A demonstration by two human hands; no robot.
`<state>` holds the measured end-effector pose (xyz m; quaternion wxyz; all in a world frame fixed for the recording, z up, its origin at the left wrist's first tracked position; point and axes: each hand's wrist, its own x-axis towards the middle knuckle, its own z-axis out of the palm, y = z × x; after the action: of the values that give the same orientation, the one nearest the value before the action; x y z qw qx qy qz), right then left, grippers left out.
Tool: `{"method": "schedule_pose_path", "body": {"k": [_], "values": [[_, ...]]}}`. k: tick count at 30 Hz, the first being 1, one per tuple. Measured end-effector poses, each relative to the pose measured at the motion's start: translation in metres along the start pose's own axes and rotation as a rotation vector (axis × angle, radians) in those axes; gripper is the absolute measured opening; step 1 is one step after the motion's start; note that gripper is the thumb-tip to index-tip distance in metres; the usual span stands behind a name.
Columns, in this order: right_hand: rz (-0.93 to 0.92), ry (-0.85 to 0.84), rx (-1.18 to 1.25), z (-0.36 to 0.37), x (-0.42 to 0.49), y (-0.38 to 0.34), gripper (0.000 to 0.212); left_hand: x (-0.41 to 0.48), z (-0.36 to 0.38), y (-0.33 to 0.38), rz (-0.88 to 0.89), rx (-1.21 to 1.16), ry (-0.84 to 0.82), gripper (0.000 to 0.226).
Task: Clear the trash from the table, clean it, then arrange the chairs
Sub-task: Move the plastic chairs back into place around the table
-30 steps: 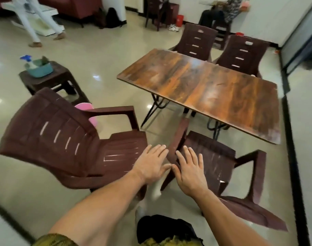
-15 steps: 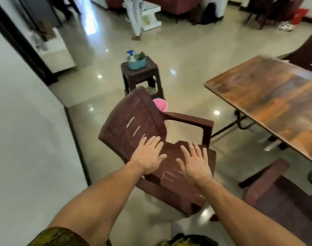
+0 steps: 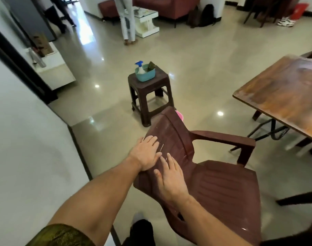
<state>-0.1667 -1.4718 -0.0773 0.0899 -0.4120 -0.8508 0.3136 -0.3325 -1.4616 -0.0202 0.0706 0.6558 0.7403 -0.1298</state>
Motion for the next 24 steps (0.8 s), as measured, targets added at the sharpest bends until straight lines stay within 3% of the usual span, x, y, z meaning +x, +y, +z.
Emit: {"method": "schedule_pose_path", "body": {"k": [7,15,24], "values": [[0.35,0.102,0.196,0.039,0.041,-0.085,0.074,0.061,0.002,-0.051,0.416,0.156,-0.06,0.054],[0.723,0.101,-0.059,0.059,0.069,-0.129,0.068,0.095,-0.006,-0.054,0.763,0.378,-0.117,0.063],[0.596,0.119,-0.067,0.057,0.067,-0.12,0.062,0.095,-0.01,-0.06,0.853,0.383,-0.007,0.058]]}}
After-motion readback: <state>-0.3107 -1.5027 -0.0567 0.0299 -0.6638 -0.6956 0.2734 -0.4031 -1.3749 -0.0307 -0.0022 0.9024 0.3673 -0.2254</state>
